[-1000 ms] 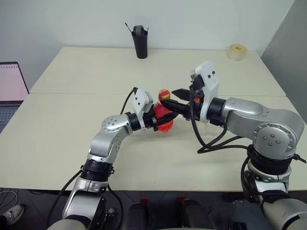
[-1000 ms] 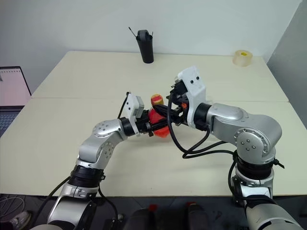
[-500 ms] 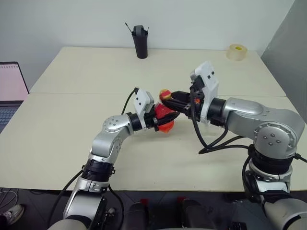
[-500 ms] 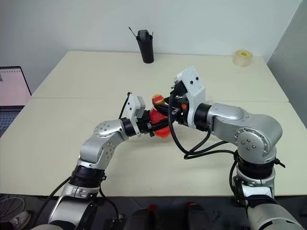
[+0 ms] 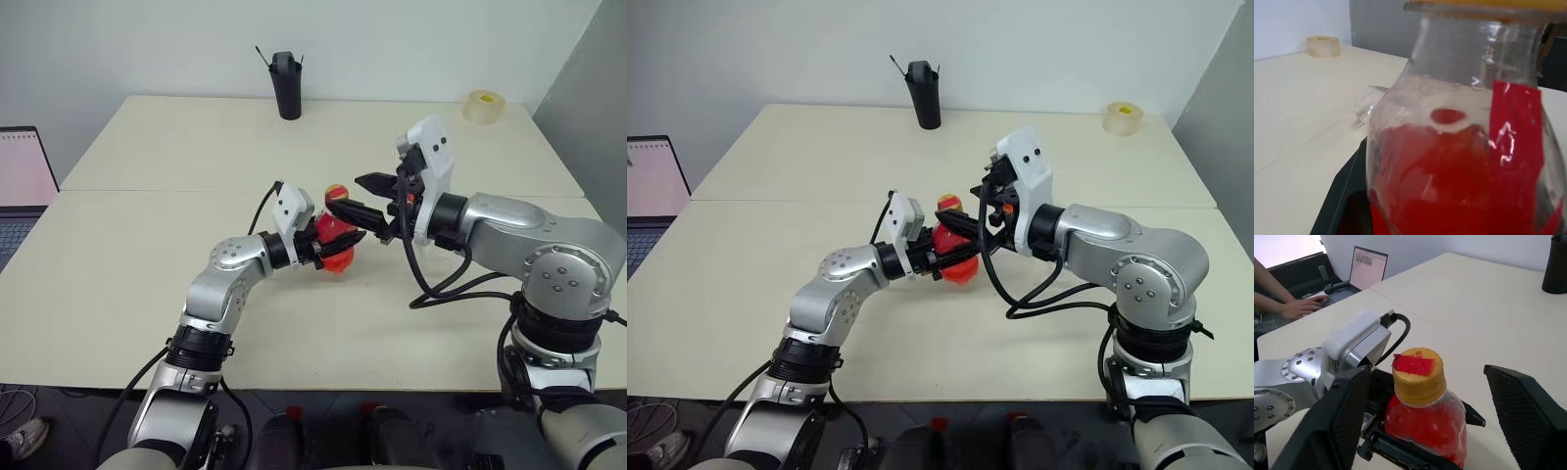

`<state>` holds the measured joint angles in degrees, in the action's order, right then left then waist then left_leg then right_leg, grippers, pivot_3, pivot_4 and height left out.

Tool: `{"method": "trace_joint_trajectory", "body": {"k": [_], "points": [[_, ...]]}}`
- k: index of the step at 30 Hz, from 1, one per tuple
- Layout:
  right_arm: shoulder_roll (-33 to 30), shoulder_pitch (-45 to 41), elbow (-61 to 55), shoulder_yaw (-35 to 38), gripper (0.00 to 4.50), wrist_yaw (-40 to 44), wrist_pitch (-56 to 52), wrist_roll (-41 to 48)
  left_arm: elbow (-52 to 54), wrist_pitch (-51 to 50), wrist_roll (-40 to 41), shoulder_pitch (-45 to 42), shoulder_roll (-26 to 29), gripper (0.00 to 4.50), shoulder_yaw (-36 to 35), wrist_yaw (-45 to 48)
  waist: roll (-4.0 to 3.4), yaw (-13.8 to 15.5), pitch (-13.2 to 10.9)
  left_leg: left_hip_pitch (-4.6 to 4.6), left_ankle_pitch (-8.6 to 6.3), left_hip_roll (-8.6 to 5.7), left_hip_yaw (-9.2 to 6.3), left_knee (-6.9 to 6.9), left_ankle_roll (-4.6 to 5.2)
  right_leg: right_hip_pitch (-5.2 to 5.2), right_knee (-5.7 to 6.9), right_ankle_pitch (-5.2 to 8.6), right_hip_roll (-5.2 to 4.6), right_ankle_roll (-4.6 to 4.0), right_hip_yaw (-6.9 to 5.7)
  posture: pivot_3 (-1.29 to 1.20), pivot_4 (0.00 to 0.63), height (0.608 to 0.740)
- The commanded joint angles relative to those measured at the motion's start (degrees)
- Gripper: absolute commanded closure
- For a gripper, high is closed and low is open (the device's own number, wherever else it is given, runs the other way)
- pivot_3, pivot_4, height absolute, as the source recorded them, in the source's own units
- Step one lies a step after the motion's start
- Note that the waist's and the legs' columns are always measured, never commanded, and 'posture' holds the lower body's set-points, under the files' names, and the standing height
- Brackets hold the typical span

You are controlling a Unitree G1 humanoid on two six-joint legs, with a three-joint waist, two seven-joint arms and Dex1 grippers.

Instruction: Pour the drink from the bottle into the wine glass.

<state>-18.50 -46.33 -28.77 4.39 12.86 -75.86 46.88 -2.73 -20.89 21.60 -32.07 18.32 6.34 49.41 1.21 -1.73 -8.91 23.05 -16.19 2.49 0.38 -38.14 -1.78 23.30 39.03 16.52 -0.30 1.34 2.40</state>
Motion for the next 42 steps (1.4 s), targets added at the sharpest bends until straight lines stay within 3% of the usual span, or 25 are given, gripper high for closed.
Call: {"method": "trace_joint_trajectory", "body": {"k": [1, 8, 9, 12, 15, 22, 42], "points": [[0.6, -1.7, -0.5, 0.3, 1.70, -0.7, 1.6, -0.5, 3.2, 0.5, 1.1, -0.4, -0.1, 2.34, -1.2, -0.1, 0.00, 0.0, 0.0, 0.00, 0.00, 0.00, 0.00, 0.00, 0.00, 0.00, 0.00, 0.00, 0.00, 0.00, 0.00, 0.00, 0.150, 0.740], [1.1, -1.7, 0.1, -1.4, 4.22, -0.6, 2.0, -1.6, 3.5, 0.4, 1.1, -0.1, -0.2, 2.34, -1.3, -0.5, -0.01, 0.0, 0.0, 0.00, 0.00, 0.01, 0.00, 0.01, 0.00, 0.00, -0.01, 0.00, 0.00, 0.00, -0.01, 0.00, 0.150, 0.740], [1.1, -1.8, 0.2, -1.6, 4.47, -0.5, 2.0, -1.5, 3.7, 0.3, 1.2, 0.0, -0.1, 2.34, -1.4, -0.6, -0.01, 0.0, 0.0, 0.00, 0.00, 0.01, -0.01, 0.01, 0.00, 0.00, -0.01, 0.00, 0.00, 0.00, -0.01, 0.00, 0.150, 0.740], [1.0, -2.0, 0.1, -1.2, 4.50, 0.0, 1.8, -0.8, 3.8, 0.3, 1.2, 0.1, 0.2, 2.34, -1.6, -0.6, -0.01, 0.0, 0.0, 0.00, 0.00, 0.00, 0.00, 0.01, 0.00, 0.00, -0.02, 0.00, 0.00, 0.00, 0.00, 0.00, 0.150, 0.740], [0.5, -2.6, 0.0, 0.0, 3.95, 0.8, 1.3, 0.6, 3.7, 0.5, 1.2, 0.1, 0.4, 2.34, -1.8, -0.6, -0.01, 0.0, 0.0, 0.00, 0.00, 0.01, -0.01, 0.01, 0.00, 0.00, -0.01, 0.00, 0.00, 0.00, -0.01, 0.00, 0.150, 0.740], [0.6, -3.6, 0.4, 0.0, 1.55, 0.4, 0.8, 0.6, 3.5, 0.8, 0.9, 0.1, 0.4, 2.34, -1.9, -0.8, -0.01, 0.0, 0.0, 0.00, 0.00, 0.00, -0.01, 0.02, 0.00, 0.00, -0.02, 0.00, 0.00, 0.00, -0.01, 0.00, 0.150, 0.740], [2.4, -4.4, 3.9, -2.9, 1.50, -0.3, 1.7, -3.4, 3.4, 0.5, 1.1, -0.4, 0.2, 2.34, -2.1, -1.2, -0.02, 0.0, 0.0, 0.00, 0.00, 0.01, 0.00, 0.03, 0.00, 0.01, -0.02, 0.00, 0.00, 0.00, 0.00, 0.00, 0.150, 0.740]]}}
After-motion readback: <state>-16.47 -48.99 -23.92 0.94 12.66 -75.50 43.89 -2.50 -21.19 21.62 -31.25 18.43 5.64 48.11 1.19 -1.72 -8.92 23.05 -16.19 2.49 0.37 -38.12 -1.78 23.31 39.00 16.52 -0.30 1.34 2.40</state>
